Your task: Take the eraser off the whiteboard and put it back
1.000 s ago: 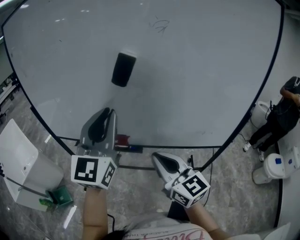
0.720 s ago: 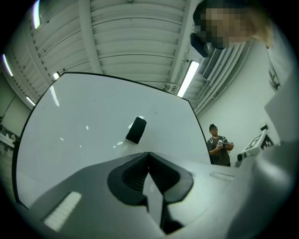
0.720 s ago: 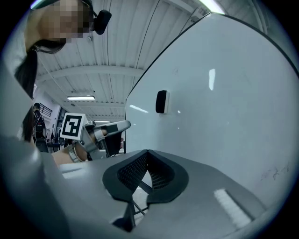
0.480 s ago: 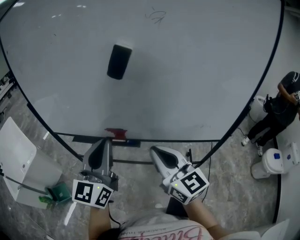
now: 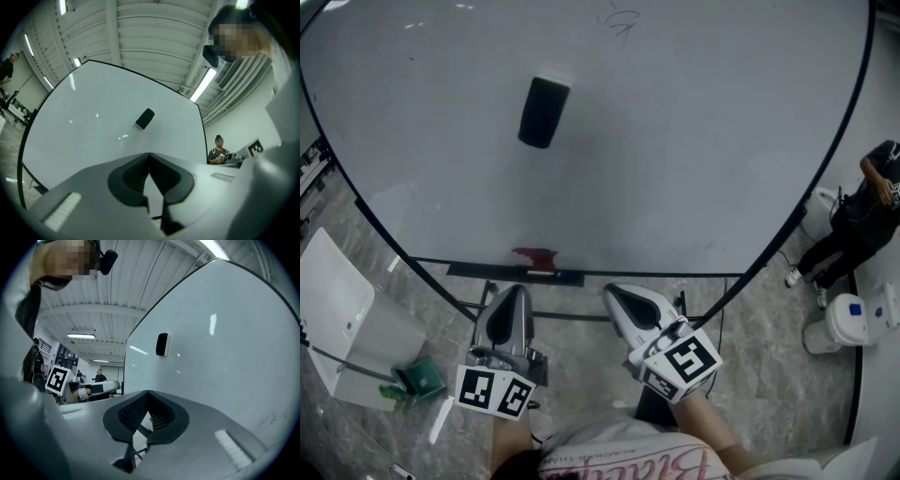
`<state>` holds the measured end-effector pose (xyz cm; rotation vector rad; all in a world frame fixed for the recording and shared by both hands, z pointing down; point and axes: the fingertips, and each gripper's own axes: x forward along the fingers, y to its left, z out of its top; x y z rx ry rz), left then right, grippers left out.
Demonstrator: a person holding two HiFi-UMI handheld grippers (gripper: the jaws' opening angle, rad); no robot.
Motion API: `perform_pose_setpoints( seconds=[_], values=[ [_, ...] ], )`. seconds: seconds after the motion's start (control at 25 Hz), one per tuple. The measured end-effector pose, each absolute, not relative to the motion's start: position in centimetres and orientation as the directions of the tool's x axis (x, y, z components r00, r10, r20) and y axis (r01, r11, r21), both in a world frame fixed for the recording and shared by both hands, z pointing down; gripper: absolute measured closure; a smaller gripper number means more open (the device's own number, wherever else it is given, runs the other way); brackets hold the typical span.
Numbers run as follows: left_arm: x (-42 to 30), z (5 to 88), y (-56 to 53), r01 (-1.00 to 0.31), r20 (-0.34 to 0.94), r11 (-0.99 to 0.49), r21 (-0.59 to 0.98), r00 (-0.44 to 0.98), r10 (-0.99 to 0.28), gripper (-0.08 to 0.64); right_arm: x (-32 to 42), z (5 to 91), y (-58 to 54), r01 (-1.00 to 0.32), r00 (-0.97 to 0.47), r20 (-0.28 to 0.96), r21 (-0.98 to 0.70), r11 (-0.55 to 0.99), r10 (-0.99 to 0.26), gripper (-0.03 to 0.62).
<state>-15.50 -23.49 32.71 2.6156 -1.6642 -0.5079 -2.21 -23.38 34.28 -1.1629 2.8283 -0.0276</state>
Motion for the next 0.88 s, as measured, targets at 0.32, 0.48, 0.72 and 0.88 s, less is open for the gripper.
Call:
perform_pose_setpoints(
  seconds=[0.32,0.48,0.72,0.88],
  values=[
    [-14.9,33.3,-23.7,-0.878,-0.259,-0.443,0.180,0.392,-0.883,0.560,-2.3,34.4,-23.6,-0.703,-0.707,-0.068,-0.041,0.710,-0.704,0.592],
    [-14.9,33.2,-23.9,-0.881,-0.259,-0.437,0.182,0.386,-0.886,0.560,-2.4,34.4,-23.6,-0.701,-0.709,-0.064,-0.039,0.712,-0.702,0.592],
    [-14.2,33.4,-23.8,-0.878,-0.251,-0.445,0.178,0.397,-0.883,0.560,-2.3,34.5,-23.7,-0.701,-0.709,-0.063,-0.038,0.712,-0.702,0.592],
    [-13.9,33.2,-23.8,-0.873,-0.257,-0.456,0.173,0.406,-0.877,0.560,-2.4,34.4,-23.7,-0.701,-0.710,-0.066,-0.037,0.712,-0.701,0.592]
  ],
)
